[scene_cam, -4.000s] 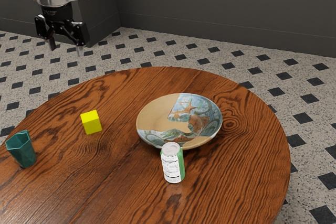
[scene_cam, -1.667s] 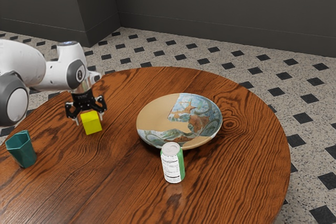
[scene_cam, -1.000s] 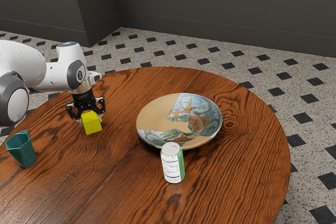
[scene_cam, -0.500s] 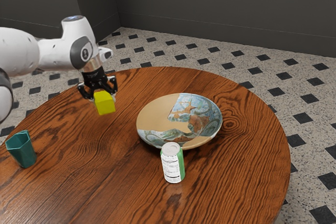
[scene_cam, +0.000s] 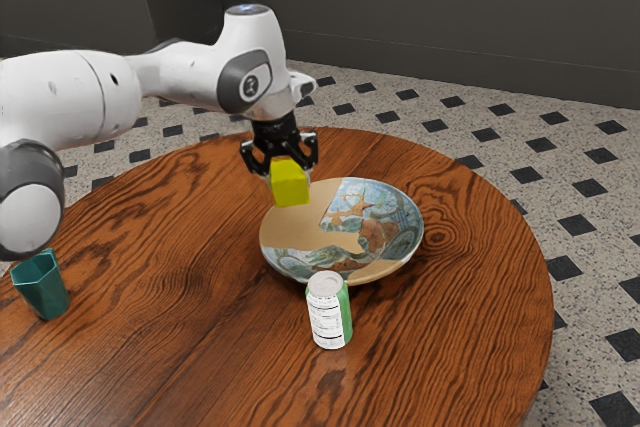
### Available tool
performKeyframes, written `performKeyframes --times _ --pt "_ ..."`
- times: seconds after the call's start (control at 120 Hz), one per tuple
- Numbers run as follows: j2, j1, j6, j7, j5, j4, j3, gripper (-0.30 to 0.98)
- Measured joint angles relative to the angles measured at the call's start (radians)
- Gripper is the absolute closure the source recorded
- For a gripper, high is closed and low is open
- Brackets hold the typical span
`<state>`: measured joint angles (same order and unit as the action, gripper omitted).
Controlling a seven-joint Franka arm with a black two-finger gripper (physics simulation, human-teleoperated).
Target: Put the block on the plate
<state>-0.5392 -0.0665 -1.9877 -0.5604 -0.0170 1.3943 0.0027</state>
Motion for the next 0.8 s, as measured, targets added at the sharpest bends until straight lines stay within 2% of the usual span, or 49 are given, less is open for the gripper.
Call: performKeyframes --times 0.208,0.583,0.8 --pt "-0.034 -0.001 0.005 -0.076 0.007 -0.009 -0.069 0.43" --pt "-0.025 -0.016 -0.021 -0.150 0.017 0.005 -0.078 0.14" --pt "0.022 -0.019 -0.024 -0.172 0.011 0.045 -0.078 0.05"
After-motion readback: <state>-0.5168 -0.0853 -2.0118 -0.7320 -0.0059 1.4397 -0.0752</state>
